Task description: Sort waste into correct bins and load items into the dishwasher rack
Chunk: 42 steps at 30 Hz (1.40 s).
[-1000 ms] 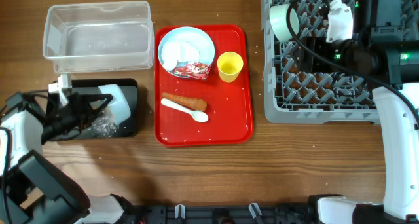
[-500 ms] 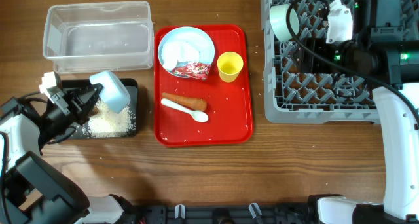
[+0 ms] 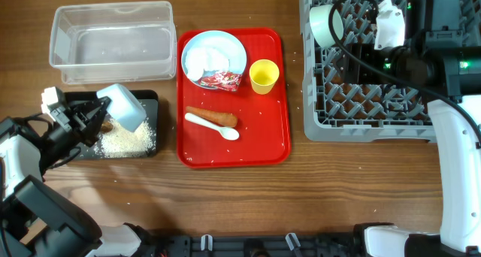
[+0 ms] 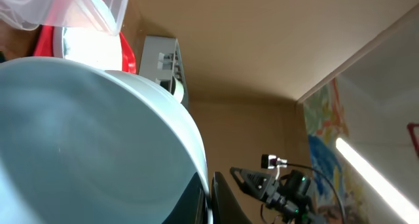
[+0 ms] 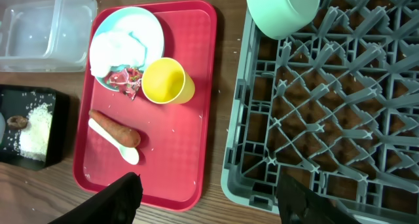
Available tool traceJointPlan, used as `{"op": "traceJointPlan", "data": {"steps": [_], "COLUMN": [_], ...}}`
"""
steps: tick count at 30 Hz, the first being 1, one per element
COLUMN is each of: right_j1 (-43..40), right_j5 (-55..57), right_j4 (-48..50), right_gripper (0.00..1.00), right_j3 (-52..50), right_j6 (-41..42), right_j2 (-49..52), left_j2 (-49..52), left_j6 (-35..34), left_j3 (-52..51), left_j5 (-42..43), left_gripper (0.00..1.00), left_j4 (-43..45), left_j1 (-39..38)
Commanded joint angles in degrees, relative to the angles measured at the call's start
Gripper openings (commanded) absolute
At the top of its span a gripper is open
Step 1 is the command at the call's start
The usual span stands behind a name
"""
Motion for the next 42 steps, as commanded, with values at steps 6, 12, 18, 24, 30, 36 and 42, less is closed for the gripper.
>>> {"op": "traceJointPlan", "data": {"steps": [6, 12, 18, 24, 30, 36, 42], "right_j1": [-0.1, -0.1, -0.1, -0.1, -0.1, -0.1, -0.1], "right_j5": [0.5, 0.5, 0.5, 0.5, 0.5, 0.5, 0.5], "right_j4": [0.4, 0.4, 0.7, 1.0, 1.0, 1.0, 1.0], "right_gripper": [0.69, 0.69, 0.69, 0.69, 0.70, 0.70, 0.70], "right_j3": [-0.1, -0.1, -0.1, -0.1, -0.1, -0.1, -0.1], "right_j6": [-0.6, -0.6, -0.6, -0.6, -0.5, -0.4, -0.6], "right_j2": [0.2, 0.2, 0.3, 1.2, 2.8, 6.1, 6.6], "left_j2": [-0.8, -0.8, -1.2, -1.5, -1.5, -1.1, 0.2], "left_j6": [-3.5, -3.5, 2.6, -3.3, -17.2, -17.2, -17.2], "left_j3": [-0.2, -0.2, 0.1, 4.2, 7.9, 7.9, 7.8], "left_j5": [1.9, 1.9, 1.3, -15.5, -45.7, -81.2, -95.5], "left_gripper": [0.04, 0.04, 0.04, 0.04, 0.04, 0.04, 0.04], "left_j4": [-0.8, -0.9, 0.4, 12.2, 21.5, 22.4, 24.7], "left_j1": [1.6, 1.5, -9.7, -34.4, -57.9, -85.0, -96.3]}}
